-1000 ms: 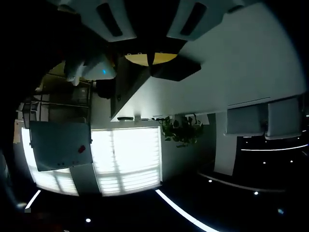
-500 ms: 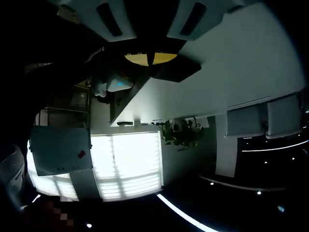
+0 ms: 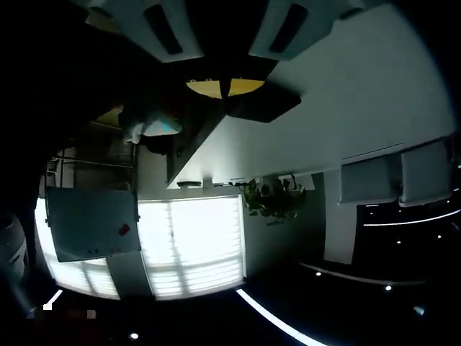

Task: Clamp the fixed fixture on the desktop, loosen the retaining clip, secure it to the edge of the desk, and tighten the retaining clip.

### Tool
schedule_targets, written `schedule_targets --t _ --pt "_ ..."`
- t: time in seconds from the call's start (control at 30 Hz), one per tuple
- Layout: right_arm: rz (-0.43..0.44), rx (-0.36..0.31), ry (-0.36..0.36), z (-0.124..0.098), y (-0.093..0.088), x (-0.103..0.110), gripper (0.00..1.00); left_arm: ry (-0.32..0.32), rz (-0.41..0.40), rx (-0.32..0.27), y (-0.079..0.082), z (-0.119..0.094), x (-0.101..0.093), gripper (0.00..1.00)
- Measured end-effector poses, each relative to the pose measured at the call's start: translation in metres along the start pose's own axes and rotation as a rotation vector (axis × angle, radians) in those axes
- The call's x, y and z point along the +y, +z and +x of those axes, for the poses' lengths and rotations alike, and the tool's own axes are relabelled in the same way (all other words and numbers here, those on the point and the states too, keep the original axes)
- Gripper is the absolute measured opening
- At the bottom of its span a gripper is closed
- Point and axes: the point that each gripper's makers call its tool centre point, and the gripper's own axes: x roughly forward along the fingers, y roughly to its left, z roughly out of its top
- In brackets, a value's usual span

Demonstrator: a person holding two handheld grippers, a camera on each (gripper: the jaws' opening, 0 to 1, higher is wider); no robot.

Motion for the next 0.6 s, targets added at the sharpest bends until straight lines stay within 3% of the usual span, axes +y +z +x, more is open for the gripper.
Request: schedule_targets --t 0.17,0.33,0.37,0.47,0.57,0.6 --pt "-0.015 -0.016 -0.188 0.000 0.007 0.006 0.38 -0.008 -0.001 -0.010 0.001 -0.001 0.001 0.01" --pt "-0.013 0.036 -0.359 0.012 -0.002 0.000 0.39 -0.021 -0.004 -0.016 0.001 -0.002 0.003 0.01" --pt "-0.008 0.079 -0.399 0.013 -0.008 -0.003 0.39 -0.021 -0.002 -0.016 0.000 -0.002 0.004 0.01" --pt "0.029 0.044 -0.420 0.018 -0.004 -0.002 0.26 -0.026 -0.010 -0.027 0.001 -0.004 0.004 0.01" --pt "-0.048 0.069 -0.431 0.018 -0.003 0.000 0.26 -0.027 -0.009 -0.029 0.001 -0.005 0.003 0.01" --pt "-0.038 0.064 -0.423 0.018 -0.002 0.001 0.25 -0.027 -0.010 -0.028 0.002 -0.005 0.002 0.01"
